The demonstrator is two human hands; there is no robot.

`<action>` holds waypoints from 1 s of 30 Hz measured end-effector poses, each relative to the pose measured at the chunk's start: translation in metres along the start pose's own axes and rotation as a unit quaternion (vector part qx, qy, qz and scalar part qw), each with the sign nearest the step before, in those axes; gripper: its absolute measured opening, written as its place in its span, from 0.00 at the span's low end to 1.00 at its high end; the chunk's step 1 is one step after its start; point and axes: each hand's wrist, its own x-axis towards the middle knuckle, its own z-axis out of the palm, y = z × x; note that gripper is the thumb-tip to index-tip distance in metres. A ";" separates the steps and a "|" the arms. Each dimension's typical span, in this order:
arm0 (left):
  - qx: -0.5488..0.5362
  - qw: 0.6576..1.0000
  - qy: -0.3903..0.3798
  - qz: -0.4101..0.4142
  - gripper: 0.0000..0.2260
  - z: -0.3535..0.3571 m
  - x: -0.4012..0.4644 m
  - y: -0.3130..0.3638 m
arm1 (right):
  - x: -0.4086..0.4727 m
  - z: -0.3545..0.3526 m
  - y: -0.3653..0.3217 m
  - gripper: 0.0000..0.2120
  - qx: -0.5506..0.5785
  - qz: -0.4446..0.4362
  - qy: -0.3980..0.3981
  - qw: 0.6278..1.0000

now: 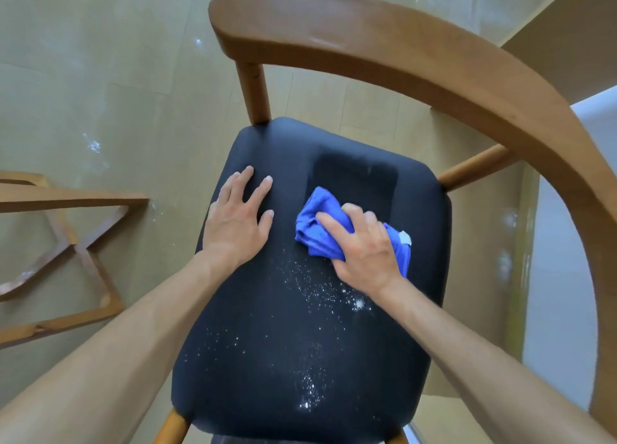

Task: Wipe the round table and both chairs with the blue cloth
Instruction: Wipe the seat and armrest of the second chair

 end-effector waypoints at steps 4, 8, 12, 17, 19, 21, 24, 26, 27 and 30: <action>-0.011 1.000 -0.006 -0.004 0.25 -0.001 0.000 0.001 | -0.072 0.008 -0.035 0.28 0.034 -0.025 -0.028 0.999; -0.015 1.000 -0.009 -0.004 0.25 -0.001 0.001 0.001 | -0.151 0.013 -0.070 0.27 0.084 -0.108 -0.119 0.983; -0.029 0.999 -0.024 0.004 0.26 -0.002 0.000 -0.001 | -0.201 0.008 -0.079 0.23 0.067 -0.257 -0.221 0.938; 0.004 0.998 -0.055 0.021 0.27 -0.008 -0.012 -0.004 | -0.192 -0.008 -0.069 0.24 0.041 -0.355 -0.284 0.890; 0.010 0.999 -0.049 0.011 0.26 -0.007 -0.026 -0.004 | -0.172 -0.020 -0.062 0.25 0.092 -0.319 -0.269 0.904; 0.001 0.999 -0.032 -0.013 0.25 -0.005 -0.039 -0.006 | -0.137 -0.032 -0.046 0.24 0.141 -0.244 -0.197 0.939; -0.027 0.998 -0.006 -0.065 0.23 -0.005 -0.052 -0.011 | -0.065 -0.044 -0.014 0.24 0.097 -0.110 -0.081 0.986; -0.050 0.994 0.010 -0.100 0.22 -0.004 -0.056 -0.015 | -0.013 -0.043 0.000 0.24 0.060 -0.037 -0.044 0.997; -0.065 0.992 0.013 -0.109 0.23 -0.003 -0.058 -0.017 | 0.009 -0.041 0.004 0.24 0.052 0.002 -0.033 0.998; -0.124 0.986 0.013 -0.110 0.27 0.002 -0.058 -0.024 | 0.062 -0.028 0.012 0.24 0.035 0.101 0.004 0.994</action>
